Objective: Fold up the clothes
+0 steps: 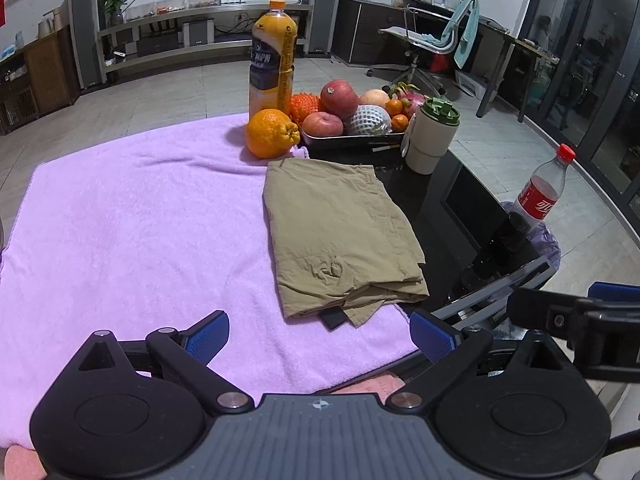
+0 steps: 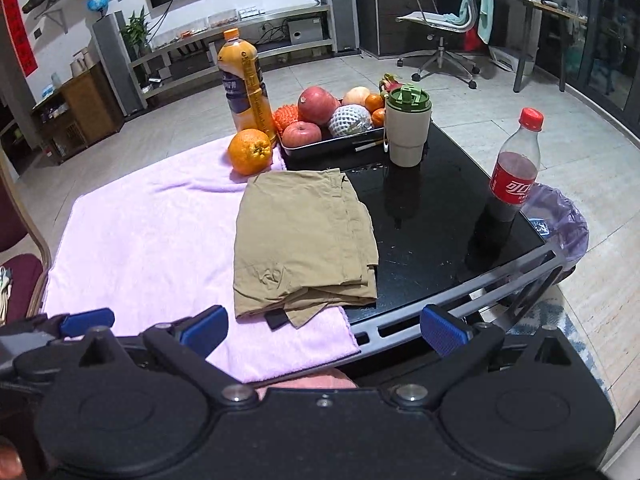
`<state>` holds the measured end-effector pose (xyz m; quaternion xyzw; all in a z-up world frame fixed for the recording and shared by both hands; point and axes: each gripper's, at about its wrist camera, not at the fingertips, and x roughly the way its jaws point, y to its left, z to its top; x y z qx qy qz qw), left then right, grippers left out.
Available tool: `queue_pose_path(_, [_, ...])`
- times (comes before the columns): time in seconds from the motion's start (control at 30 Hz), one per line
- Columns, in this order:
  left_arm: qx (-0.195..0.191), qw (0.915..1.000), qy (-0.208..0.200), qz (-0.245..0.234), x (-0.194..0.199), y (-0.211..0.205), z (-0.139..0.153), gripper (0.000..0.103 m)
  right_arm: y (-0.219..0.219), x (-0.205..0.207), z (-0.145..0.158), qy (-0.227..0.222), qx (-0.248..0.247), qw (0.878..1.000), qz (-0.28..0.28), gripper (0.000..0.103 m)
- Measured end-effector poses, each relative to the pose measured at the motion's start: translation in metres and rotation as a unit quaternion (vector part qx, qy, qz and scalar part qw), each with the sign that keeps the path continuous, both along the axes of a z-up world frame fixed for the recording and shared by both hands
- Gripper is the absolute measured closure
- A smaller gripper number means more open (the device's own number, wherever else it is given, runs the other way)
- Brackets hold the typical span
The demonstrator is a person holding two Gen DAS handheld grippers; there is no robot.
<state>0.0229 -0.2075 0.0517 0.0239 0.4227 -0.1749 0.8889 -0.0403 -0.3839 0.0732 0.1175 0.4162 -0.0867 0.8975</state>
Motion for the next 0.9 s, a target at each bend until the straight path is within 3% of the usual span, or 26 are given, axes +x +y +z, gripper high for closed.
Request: queue_pose_path(0.9, [0.008,0.9999,0.009,0.003,0.007,-0.009,-0.020,0.007,-0.010,0.005,-0.022,0.015,0.021,1.000,-0.007,0.000])
